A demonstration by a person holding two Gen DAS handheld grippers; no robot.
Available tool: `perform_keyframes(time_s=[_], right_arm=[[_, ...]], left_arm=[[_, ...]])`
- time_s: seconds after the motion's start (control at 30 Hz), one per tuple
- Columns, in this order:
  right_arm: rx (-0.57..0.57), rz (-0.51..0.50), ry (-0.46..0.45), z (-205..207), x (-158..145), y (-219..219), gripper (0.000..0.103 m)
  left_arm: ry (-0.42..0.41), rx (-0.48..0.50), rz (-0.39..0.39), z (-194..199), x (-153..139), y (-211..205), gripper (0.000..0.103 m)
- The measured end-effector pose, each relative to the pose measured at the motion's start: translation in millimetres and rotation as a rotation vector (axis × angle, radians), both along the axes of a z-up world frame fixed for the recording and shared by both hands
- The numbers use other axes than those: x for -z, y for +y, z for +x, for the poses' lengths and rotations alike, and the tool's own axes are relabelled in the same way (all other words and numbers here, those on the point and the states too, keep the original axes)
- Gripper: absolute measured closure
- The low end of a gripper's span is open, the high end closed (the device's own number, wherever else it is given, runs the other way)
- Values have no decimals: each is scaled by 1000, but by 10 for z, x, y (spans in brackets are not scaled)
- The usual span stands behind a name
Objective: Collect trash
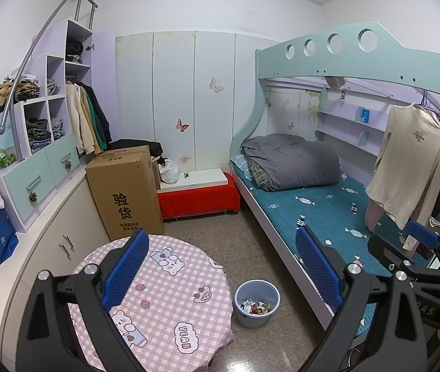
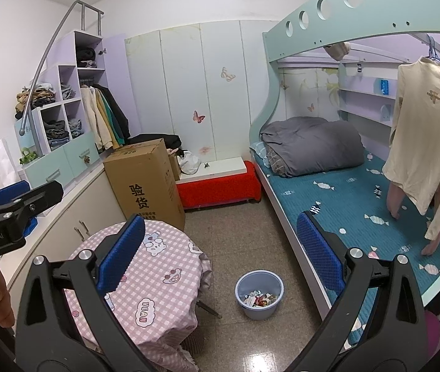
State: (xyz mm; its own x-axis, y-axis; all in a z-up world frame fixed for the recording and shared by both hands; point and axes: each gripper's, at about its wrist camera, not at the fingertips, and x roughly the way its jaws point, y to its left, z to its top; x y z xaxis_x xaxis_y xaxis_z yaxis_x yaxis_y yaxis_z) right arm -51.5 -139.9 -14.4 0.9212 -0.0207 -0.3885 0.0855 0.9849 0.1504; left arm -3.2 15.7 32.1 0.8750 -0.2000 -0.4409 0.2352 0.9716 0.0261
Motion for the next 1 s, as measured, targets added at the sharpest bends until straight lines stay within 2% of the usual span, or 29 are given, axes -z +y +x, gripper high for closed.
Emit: perform_keyframes(time_s=[1.0], right_arm=[[54, -7, 10, -19, -22, -162, 7]], left_arm=[[9, 29, 13, 48, 62, -183, 9]])
